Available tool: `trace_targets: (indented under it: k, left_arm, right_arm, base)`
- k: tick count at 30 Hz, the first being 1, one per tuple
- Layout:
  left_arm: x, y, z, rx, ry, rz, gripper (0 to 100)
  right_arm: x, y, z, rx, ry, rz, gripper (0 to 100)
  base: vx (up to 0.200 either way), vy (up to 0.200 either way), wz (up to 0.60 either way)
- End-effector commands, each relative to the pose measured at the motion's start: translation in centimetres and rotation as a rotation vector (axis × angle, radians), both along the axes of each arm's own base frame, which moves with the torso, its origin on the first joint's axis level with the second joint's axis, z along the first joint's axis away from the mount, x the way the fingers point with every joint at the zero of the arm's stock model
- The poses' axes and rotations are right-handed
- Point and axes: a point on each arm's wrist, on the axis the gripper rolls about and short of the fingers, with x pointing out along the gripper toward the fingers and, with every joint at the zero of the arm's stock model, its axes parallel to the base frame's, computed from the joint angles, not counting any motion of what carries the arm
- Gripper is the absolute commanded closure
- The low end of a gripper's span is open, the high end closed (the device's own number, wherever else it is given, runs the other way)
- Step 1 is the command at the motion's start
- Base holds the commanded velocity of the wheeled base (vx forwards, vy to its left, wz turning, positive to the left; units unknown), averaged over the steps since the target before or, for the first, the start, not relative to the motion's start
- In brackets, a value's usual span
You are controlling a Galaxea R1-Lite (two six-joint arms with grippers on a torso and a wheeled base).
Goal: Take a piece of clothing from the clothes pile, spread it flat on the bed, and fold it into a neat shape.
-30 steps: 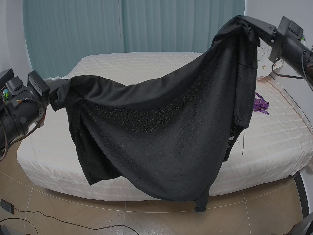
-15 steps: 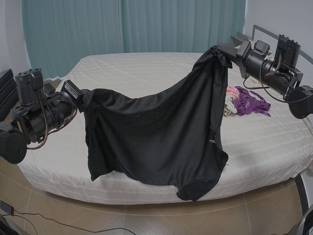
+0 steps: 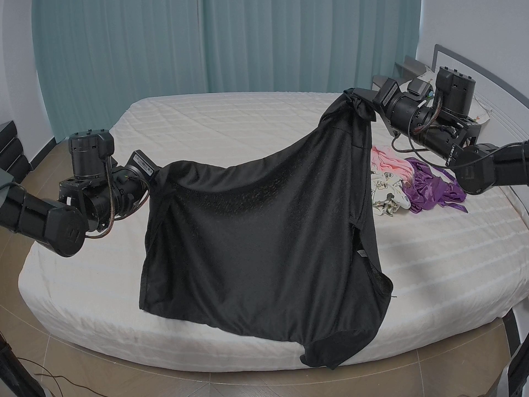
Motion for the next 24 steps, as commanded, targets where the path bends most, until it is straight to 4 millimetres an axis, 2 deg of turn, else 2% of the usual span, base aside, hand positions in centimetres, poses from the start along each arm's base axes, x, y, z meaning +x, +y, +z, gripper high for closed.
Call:
trace_targets:
  k: [1,6,10,18,22,23,24]
  left_arm:
    - [1.7,0.1,-2.5,0.016,0.065,0.015,100]
    - [2.7,0.1,-3.8,0.022,0.097,0.020,100]
    - [3.9,0.0,-5.3,0.034,0.126,0.033,100]
    - [6.3,0.7,-8.4,0.044,0.185,0.061,100]
    - [7.4,0.9,-10.5,0.049,0.220,0.069,100]
    - [7.7,1.0,-10.8,0.049,0.224,0.074,100]
    - [7.9,1.1,-11.1,0.050,0.229,0.077,0]
  right_arm:
    - [2.3,0.8,-1.4,0.000,0.011,-0.028,100]
    - [4.0,1.6,-2.4,-0.009,0.016,-0.026,100]
    - [5.4,2.7,-4.8,-0.042,0.044,-0.016,100]
    - [8.3,4.4,-8.2,-0.051,0.063,-0.094,100]
    - [9.5,5.3,-11.8,-0.076,0.120,-0.123,100]
    - [9.8,5.4,-12.4,-0.079,0.128,-0.129,0]
    - [10.0,5.6,-13.1,-0.084,0.136,-0.138,0]
  base:
    - [0.200,0.000,0.00]
    - [0.200,0.000,0.00]
    - [0.200,0.000,0.00]
    - [0.000,0.000,0.00]
    - [0.000,0.000,0.00]
    - [0.000,0.000,0.00]
    - [0.000,0.000,0.00]
